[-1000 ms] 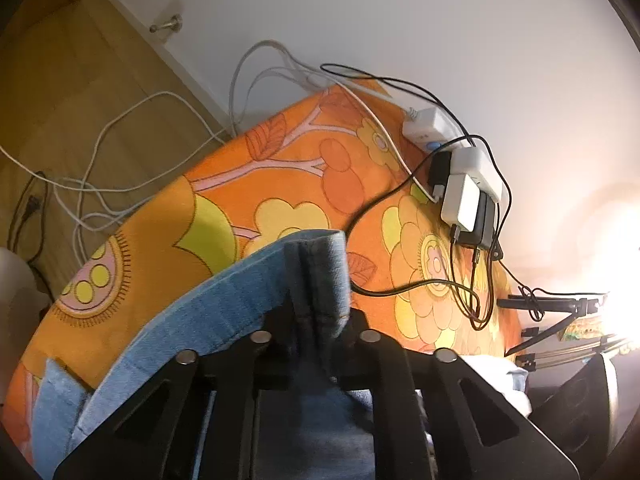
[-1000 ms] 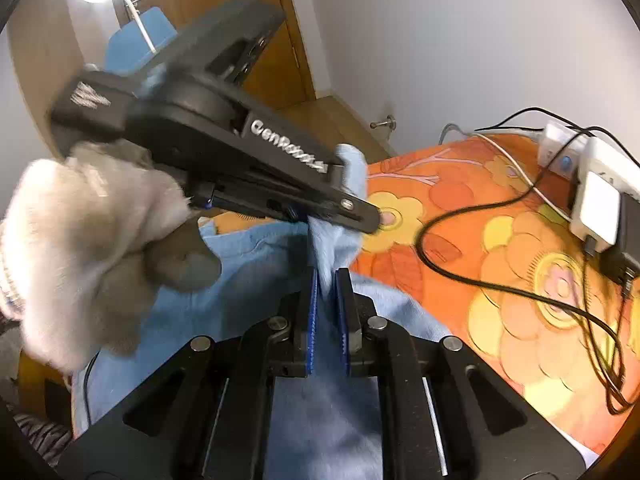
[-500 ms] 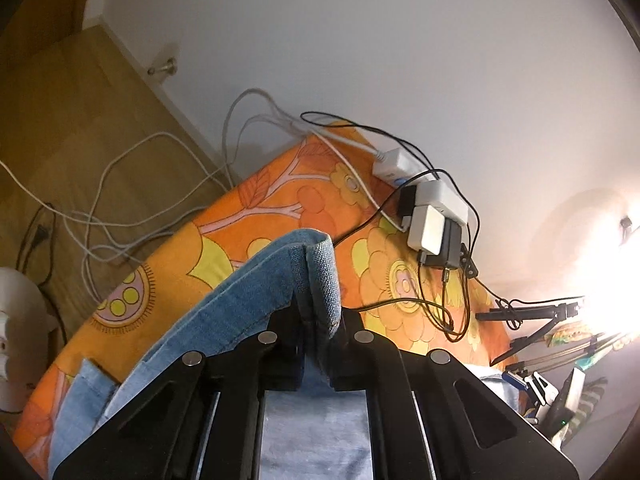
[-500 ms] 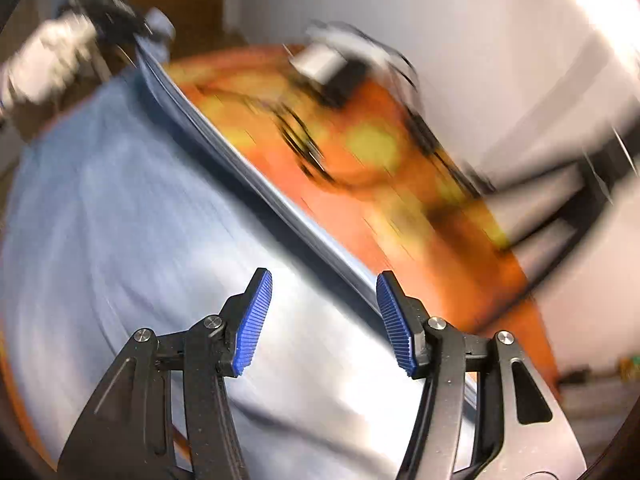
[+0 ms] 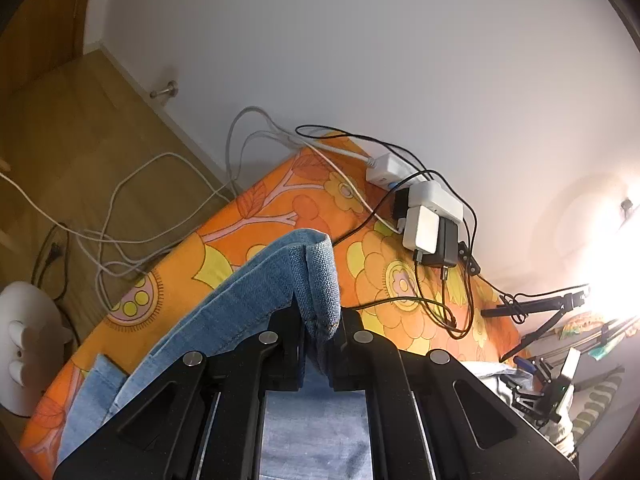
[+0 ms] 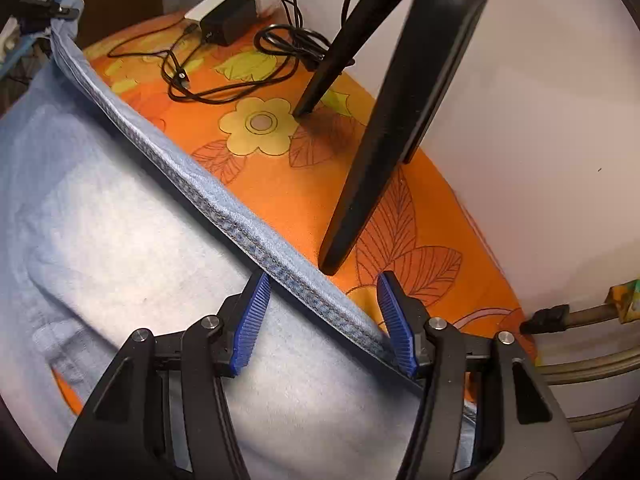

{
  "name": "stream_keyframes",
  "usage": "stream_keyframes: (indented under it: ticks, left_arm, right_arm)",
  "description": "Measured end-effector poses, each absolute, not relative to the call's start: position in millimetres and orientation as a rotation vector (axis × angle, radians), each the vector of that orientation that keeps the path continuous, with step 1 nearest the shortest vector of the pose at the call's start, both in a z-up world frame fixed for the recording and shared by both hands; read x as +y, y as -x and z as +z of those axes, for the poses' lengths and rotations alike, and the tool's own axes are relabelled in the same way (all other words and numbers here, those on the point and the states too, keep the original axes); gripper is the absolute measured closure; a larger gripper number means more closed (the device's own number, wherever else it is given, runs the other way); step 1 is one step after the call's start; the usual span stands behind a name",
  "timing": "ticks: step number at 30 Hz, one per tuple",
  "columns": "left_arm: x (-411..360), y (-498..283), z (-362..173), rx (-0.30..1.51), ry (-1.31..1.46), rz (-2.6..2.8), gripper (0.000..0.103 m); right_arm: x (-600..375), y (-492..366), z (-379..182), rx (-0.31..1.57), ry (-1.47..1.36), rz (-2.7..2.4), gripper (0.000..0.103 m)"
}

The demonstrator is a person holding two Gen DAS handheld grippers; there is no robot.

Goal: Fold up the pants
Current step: 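Lift the held hems with both tools and carry them toward the waistband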

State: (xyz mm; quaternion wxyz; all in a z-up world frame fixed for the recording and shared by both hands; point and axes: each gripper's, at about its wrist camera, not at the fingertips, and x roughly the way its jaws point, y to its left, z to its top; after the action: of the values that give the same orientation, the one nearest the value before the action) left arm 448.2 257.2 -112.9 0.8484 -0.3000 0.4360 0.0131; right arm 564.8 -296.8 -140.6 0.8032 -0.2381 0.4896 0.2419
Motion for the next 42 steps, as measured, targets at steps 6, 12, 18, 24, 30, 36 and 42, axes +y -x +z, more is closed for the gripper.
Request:
stream_keyframes:
  ticks: [6,12,18,24,30,36,42]
  left_arm:
    - [255,-444,-107,0.908,0.622,0.031,0.097]
    - [258,-445,-92,0.886,0.633,0.047,0.097]
    - [255,-426,-49,0.814,0.622,0.015,0.097]
    - [259,-382,-30,0.801,0.587,-0.006,0.097]
    - [277,-304,-63,0.86,0.59,0.026,0.097]
    - [287,-244,-118,0.946,0.654,0.073,0.098]
    - [285,-202,-141,0.93,0.711,0.107,0.098]
  right_arm:
    - [-299,-559,-143,1.075,0.498,0.524,0.089]
    - [-281,-551,-125,1.016,0.523,0.441,0.098]
    - [-296,-511,-54,0.897,0.495,0.374,0.098]
    - [-300,-428,0,0.803,0.487,0.383,0.099]
    - [-279,-337,6,0.805,0.5,0.461,0.1]
    - [-256,-272,-16,0.884,0.519,0.553,0.1]
    - [-247,-236,-28,0.917,0.54,0.584,0.1]
